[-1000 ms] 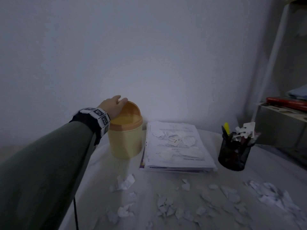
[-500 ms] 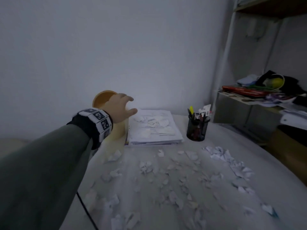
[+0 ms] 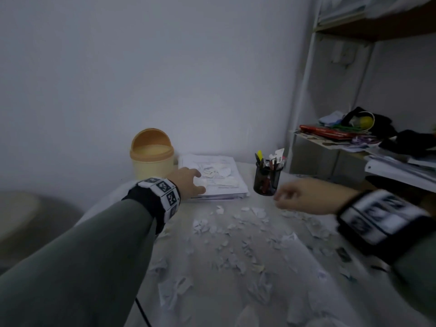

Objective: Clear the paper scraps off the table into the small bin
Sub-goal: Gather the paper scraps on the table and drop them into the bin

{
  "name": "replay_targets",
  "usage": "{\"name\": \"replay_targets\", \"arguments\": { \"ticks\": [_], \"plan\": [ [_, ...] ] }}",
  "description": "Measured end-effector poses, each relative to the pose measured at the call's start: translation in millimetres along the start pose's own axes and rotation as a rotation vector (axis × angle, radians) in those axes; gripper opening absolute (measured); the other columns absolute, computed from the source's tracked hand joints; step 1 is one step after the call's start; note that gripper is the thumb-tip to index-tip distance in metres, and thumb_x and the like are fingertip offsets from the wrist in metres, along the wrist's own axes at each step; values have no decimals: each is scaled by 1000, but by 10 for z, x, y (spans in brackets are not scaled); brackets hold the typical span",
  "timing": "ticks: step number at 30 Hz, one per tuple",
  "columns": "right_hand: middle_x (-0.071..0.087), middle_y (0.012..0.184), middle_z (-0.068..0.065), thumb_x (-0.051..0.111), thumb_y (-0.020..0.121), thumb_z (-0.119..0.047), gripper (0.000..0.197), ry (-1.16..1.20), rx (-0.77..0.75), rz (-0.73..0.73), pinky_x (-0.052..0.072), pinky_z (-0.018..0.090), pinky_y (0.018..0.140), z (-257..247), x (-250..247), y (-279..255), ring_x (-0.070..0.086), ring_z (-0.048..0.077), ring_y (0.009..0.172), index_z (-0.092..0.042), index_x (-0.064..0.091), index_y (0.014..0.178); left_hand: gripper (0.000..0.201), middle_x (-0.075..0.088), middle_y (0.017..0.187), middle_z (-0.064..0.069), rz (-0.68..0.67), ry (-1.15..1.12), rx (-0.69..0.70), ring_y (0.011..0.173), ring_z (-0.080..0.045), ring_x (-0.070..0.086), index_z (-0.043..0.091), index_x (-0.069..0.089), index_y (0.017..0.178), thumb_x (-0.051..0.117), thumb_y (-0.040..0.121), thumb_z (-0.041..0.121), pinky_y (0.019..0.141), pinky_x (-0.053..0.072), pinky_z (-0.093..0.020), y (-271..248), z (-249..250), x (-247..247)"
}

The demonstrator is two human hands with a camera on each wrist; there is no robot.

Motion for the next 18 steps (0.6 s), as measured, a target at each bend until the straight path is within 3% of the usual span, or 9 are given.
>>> {"name": "replay_targets", "arguments": {
  "ticks": [4,8,12,18],
  "plan": [
    [64,118,-6,54,88,-38,35,25,-9,96,44,22,85,-186,141,791,56,10,97,-26,59,121,61,36,148,-8,-40,49,-21,130,-27,43,20,36,142,53,89,44,104,39,-35,97,-40,44],
    [54,133,0,52,92,-32,39,-15,6,91,43,29,98,-326,213,1317,53,18,119,-21,53,130,59,34,148,-9,-75,68,-27,122,-29,53,20,35,143,53,91,39,98,44,-34,294,-75,53],
    [53,136,5,56,92,-29,42,-52,25,49,43,32,100,-367,285,1732,52,23,123,-17,53,132,60,36,148,-8,-79,125,-15,132,-27,42,21,34,143,53,91,43,106,36,-36,601,-112,88],
    [47,142,6,65,87,-30,56,-60,3,46,39,32,103,-357,367,2296,47,24,129,-15,46,138,69,34,149,-8,-126,157,16,135,-27,39,21,33,145,60,86,46,107,35,-35,1120,-143,175]
  ]
}}
Point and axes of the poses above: each hand's wrist, its own y-axis towards the middle knuckle, its own x-axis out of the palm, z = x × y, the point moved 4 cm from there along y, towards the middle knuckle
